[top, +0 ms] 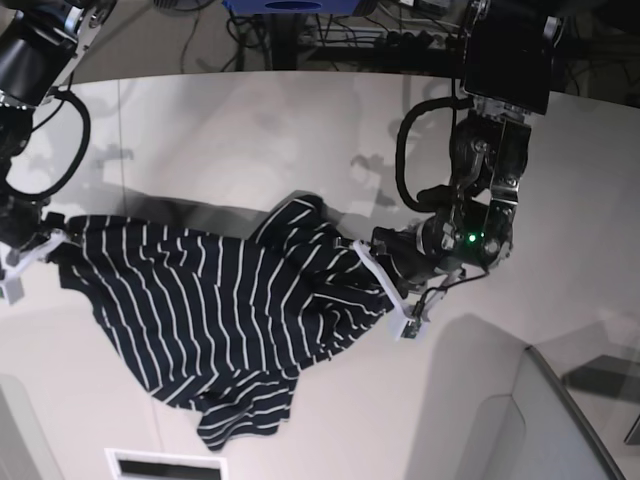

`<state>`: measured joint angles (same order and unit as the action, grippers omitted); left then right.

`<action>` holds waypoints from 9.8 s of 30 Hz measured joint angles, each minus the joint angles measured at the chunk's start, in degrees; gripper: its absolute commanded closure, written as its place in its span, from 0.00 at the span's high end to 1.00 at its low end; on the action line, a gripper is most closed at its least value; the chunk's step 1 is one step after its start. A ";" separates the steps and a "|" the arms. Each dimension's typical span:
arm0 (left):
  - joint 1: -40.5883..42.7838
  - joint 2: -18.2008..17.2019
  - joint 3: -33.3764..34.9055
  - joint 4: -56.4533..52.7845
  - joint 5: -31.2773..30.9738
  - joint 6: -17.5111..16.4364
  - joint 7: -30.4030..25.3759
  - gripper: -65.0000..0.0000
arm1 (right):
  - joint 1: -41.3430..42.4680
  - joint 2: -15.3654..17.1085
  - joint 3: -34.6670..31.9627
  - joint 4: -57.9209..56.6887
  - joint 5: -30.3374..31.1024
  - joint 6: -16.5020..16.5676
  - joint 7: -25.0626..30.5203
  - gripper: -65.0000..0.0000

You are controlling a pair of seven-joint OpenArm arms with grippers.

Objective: Layout the t-shirt on the table in an organized manner, then fold the t-shirt properly
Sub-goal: 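Drag the grasped shirt edge with the left gripper away from the right gripper, then lower the shirt edge and open the left gripper, then regrasp the shirt edge with the left gripper and pull it outward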

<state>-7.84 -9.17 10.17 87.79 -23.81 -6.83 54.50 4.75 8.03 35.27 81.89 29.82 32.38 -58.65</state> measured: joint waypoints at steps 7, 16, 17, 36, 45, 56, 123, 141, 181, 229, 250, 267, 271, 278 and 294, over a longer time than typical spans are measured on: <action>-4.42 4.17 0.57 2.38 9.49 -0.28 2.49 0.00 | 0.28 0.20 -0.02 5.27 0.22 0.04 -0.46 0.00; -6.84 7.96 4.33 -8.35 16.52 -0.39 2.08 0.11 | -0.02 2.75 -0.02 5.09 -0.02 -0.17 2.08 0.00; -6.56 8.04 4.28 -8.13 16.85 -0.66 2.10 0.25 | -0.09 2.71 -0.02 5.09 0.02 -0.15 2.10 0.00; 14.38 9.97 -2.14 3.82 10.25 -0.52 -6.23 0.98 | -2.47 2.45 -0.02 4.98 0.02 -0.17 2.08 0.00; 10.34 9.94 2.67 -10.93 6.58 0.11 -16.02 0.98 | -3.41 2.40 -0.02 5.01 0.22 -0.15 2.12 0.00; 1.70 14.12 4.61 -24.81 5.35 -0.68 -21.20 0.81 | -3.52 2.38 -0.04 5.01 0.35 -0.15 2.10 0.00; 8.37 -27.15 0.87 12.31 26.82 -1.14 9.88 0.05 | 1.64 0.96 -0.04 0.52 -15.74 0.22 1.92 0.00; 15.26 -19.26 -11.50 11.30 49.31 -0.94 9.14 1.00 | -1.57 -1.01 -5.60 0.48 -16.20 -0.02 5.14 0.00; -1.16 -5.90 -26.23 -9.01 50.18 -1.27 -6.32 1.00 | -0.44 -2.23 -6.03 0.52 -15.96 -0.20 5.55 0.00; 33.20 -12.11 -35.69 -9.94 0.92 -16.92 -22.12 0.95 | -0.52 -2.01 -6.03 0.52 -15.96 -0.20 5.53 0.00; 17.94 -4.94 -46.84 -25.05 -12.26 -17.20 -24.96 0.94 | -0.55 -2.21 -6.03 0.52 -15.93 -0.20 5.53 0.00; 19.78 -2.89 -46.73 -17.86 -11.15 -16.57 -21.27 0.00 | -0.66 -2.23 -6.03 0.52 -15.96 -0.20 5.55 0.00; 20.68 -2.73 -46.86 -9.55 -10.91 -15.93 -16.74 0.00 | -0.63 -2.23 -6.03 0.52 -15.93 -0.20 5.55 0.00; 16.70 -1.66 -46.66 0.79 -11.04 -10.01 -8.87 0.00 | -0.61 -2.25 -6.03 0.52 -15.91 -0.17 5.53 0.00; -9.33 -1.46 -36.50 -20.09 2.99 -9.51 -2.23 0.00 | -0.52 -2.23 -6.03 0.52 -15.93 -0.17 5.44 0.00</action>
<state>-17.17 -10.63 -26.33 67.70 -20.82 -16.34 52.27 4.23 5.80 29.23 82.41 13.89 32.21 -53.21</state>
